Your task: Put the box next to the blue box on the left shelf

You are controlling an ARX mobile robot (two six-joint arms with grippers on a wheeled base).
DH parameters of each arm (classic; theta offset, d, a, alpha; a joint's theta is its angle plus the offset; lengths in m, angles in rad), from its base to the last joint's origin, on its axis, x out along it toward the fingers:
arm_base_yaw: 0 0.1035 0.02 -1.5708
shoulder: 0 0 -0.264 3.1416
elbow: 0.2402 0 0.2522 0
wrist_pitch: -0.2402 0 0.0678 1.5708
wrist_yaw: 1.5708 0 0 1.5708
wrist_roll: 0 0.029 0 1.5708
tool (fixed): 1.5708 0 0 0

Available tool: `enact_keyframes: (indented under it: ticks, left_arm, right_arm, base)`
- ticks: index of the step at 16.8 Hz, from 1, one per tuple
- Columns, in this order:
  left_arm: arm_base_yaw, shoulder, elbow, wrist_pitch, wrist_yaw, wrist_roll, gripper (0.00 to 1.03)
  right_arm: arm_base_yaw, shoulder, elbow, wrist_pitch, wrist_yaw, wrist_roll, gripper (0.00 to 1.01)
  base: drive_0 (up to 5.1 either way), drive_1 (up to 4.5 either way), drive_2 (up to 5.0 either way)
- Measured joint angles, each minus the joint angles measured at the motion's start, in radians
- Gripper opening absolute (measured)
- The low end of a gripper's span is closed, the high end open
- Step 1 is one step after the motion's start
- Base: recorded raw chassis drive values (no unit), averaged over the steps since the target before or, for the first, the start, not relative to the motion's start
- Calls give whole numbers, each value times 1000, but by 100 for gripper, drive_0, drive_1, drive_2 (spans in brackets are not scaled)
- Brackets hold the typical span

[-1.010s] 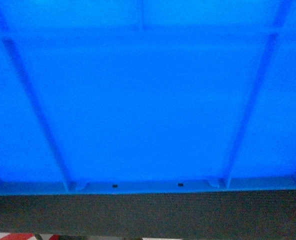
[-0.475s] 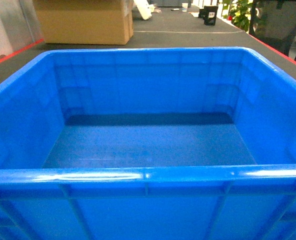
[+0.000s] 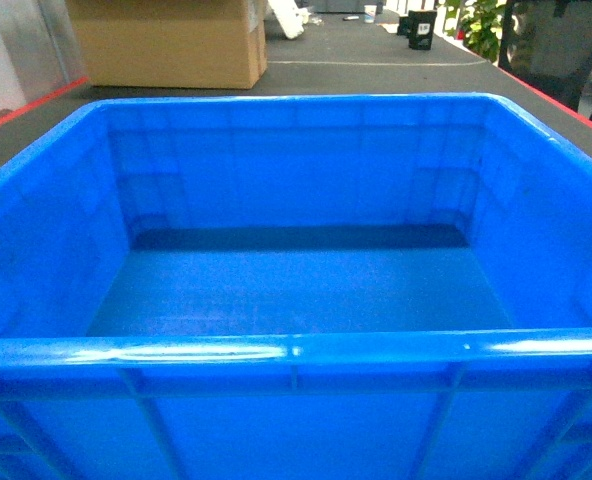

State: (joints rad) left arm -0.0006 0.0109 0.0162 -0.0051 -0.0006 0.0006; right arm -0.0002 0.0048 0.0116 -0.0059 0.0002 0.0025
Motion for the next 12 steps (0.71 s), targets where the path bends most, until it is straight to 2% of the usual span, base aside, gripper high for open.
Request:
enact_keyframes:
  ticks: [12]
  left_arm:
    - [0,0,0,0,0,0,98]
  right_arm:
    - [0,0,0,0,0,0,98]
  base:
    - [0,0,0]
